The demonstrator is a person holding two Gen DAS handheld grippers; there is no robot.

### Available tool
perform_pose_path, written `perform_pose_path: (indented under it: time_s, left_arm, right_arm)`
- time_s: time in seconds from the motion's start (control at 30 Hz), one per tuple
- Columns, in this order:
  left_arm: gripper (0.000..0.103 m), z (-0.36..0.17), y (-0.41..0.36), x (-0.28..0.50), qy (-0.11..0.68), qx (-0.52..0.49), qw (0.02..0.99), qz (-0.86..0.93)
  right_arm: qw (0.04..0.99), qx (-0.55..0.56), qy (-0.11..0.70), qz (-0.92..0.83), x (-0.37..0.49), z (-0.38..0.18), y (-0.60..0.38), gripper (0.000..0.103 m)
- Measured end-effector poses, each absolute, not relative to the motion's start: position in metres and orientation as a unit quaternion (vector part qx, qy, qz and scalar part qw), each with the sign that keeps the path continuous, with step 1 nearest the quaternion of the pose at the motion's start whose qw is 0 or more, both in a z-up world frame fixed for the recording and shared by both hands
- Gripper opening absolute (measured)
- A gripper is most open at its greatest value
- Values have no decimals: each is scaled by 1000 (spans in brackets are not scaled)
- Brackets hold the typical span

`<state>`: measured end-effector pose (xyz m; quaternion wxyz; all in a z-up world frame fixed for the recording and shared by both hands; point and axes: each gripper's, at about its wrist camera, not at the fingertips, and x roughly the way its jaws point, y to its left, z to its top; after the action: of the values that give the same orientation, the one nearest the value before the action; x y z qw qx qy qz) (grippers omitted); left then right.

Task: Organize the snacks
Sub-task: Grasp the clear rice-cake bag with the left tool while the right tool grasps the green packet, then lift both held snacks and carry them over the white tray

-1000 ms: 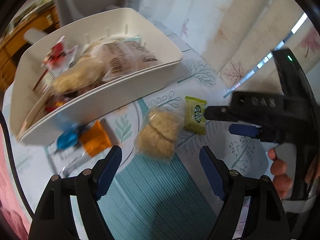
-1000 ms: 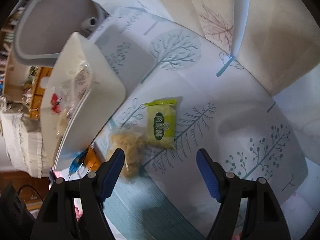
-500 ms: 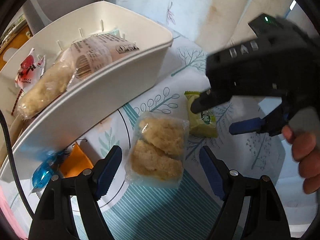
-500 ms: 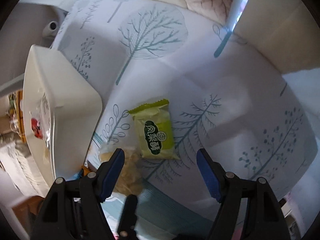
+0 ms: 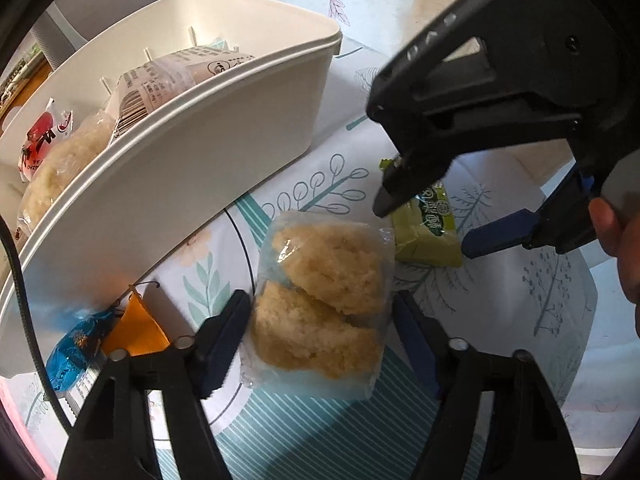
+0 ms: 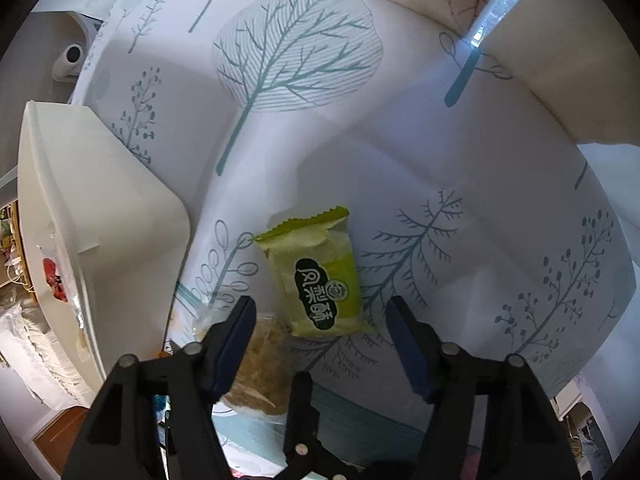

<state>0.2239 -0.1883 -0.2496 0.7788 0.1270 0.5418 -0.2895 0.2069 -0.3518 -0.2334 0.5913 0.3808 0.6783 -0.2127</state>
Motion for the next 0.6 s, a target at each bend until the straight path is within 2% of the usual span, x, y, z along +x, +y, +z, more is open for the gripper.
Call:
perform_pose_path:
  time_s: [0.13,0.23,0.33,0.4,0.6]
  left_arm:
    - [58,-253,-188,228,544,114,781,-285]
    - [57,-253,-186,229,546,109,780,-285]
    - [56,-251,-182,227,550,104,779,-284]
    - [56,-251,-177,226,556,98,776,-280]
    - [56,-247,-159,222,561,93,778,-267]
  right_arm:
    - [591,370,683,-217,214,-235,-349,62]
    - [591,357,689,-220,218,-234,-344,57]
    - [592,338,696,-227,222,-233,-340,49]
    - [598,324,698,-224,223,-230,-335,39]
    - [600,329,697,-214,213,-229,-328,38]
